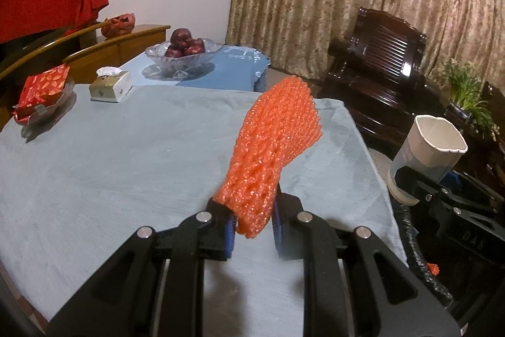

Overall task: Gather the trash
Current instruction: 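Carry the orange mesh and paper cup in both tools over the trash bin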

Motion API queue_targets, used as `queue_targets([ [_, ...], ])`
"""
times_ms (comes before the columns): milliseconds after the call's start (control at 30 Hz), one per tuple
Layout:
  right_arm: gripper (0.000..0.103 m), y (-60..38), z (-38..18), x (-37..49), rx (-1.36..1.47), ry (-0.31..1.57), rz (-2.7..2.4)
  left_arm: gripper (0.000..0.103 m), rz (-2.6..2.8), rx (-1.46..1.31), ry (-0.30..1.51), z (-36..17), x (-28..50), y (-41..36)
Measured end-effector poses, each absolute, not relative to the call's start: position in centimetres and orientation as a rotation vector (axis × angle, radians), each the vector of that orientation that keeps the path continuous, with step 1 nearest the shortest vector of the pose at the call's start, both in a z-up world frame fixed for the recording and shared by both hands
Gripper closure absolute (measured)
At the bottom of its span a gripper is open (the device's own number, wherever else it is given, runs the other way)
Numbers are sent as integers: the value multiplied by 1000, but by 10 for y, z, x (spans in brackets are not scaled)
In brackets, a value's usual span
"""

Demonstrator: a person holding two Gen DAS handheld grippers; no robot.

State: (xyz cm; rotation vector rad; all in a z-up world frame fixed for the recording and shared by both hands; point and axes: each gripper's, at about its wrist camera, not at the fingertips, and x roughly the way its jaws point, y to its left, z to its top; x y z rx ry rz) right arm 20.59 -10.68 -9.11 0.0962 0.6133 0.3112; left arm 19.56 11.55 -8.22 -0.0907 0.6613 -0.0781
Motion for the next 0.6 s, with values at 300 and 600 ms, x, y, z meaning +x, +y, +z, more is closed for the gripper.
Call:
queue_targets([
  [300,39,-148,-75,174,102,581,249,85,-155,-77,647,-71,175,73],
  [600,39,-196,-68,148,114,563,162,85,-253,-48,638,-64,161,22],
])
